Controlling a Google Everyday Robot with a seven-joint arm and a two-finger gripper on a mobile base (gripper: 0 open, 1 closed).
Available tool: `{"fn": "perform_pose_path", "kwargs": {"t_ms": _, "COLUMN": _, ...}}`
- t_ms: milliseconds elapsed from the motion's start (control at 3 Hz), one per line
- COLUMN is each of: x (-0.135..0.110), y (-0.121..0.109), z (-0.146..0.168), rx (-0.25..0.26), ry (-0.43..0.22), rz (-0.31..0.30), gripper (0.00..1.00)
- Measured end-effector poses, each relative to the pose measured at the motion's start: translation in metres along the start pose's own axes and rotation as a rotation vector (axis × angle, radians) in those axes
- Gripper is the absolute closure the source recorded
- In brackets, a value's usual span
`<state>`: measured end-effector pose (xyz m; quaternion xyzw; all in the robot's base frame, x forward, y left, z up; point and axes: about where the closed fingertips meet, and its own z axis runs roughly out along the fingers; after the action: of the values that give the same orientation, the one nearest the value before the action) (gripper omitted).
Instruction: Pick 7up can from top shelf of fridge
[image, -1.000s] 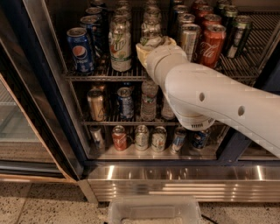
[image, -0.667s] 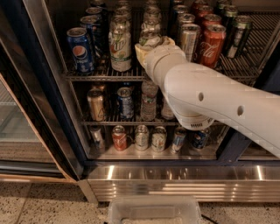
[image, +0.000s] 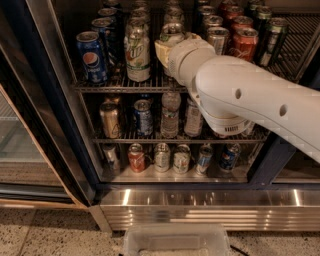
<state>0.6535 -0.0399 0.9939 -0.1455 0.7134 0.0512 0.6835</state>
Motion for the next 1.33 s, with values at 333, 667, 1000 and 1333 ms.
{"fn": "perform_pose_path", "kwargs": {"t_ms": 333, "x": -0.01, "y": 0.001, "z": -0.006, "rx": -0.015, "ry": -0.013, "rz": 0.018, "gripper": 1.0}}
{"fn": "perform_pose_path", "kwargs": {"t_ms": 667, "x": -0.017, "y": -0.001, "z": -0.014, "rx": -0.031, "ry": -0.02, "rz": 0.034, "gripper": 1.0}}
{"fn": "perform_pose_path", "kwargs": {"t_ms": 1000, "x": -0.022, "y": 0.0, "z": -0.02, "rx": -0.052, "ry": -0.022, "rz": 0.046, "gripper": 1.0}}
{"fn": "perform_pose_path", "kwargs": {"t_ms": 1333, "x": -0.023, "y": 0.002, "z": -0.025, "rx": -0.071, "ry": -0.02, "rz": 0.053, "gripper": 1.0}}
